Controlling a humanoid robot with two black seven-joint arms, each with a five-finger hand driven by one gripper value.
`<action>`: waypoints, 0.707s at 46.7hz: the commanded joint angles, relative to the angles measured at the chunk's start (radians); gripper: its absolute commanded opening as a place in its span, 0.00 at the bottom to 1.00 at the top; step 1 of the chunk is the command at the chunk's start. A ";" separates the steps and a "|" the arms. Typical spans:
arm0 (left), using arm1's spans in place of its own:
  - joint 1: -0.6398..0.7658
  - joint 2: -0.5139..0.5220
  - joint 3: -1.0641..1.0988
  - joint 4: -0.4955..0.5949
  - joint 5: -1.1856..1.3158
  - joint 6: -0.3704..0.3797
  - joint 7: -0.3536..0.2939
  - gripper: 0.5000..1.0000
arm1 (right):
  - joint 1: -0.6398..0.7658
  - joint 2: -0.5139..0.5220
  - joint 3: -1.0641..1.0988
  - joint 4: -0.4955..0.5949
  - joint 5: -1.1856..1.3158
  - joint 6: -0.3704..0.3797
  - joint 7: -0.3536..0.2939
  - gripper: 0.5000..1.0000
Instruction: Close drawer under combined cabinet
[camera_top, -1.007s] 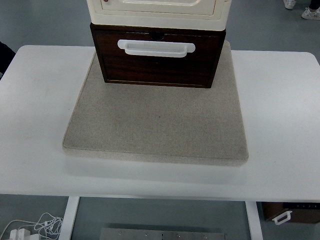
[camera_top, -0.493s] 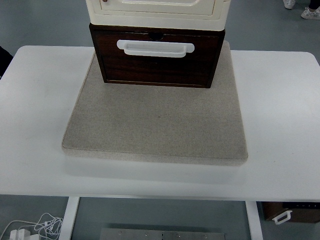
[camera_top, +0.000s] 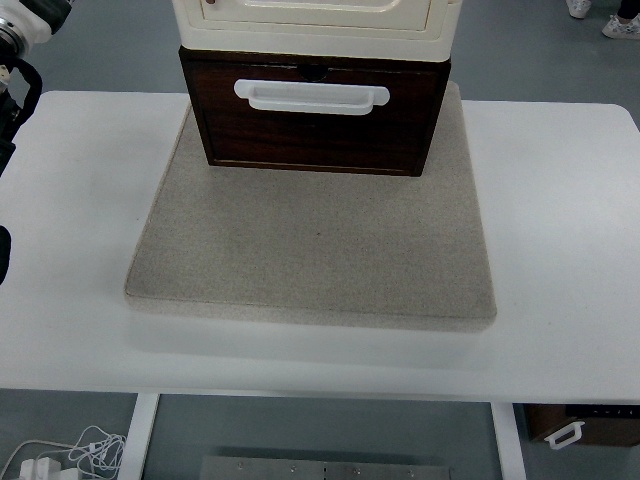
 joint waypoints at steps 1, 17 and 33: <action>0.022 -0.008 0.000 0.000 0.000 -0.039 0.000 0.99 | 0.000 0.000 0.000 0.000 0.000 0.000 0.001 0.90; 0.063 -0.048 -0.003 0.002 -0.052 -0.120 -0.001 1.00 | 0.000 0.000 0.000 0.000 0.000 0.000 0.000 0.90; 0.062 -0.097 -0.011 0.003 -0.137 -0.034 -0.015 1.00 | 0.000 0.000 0.000 0.000 0.000 0.000 0.000 0.90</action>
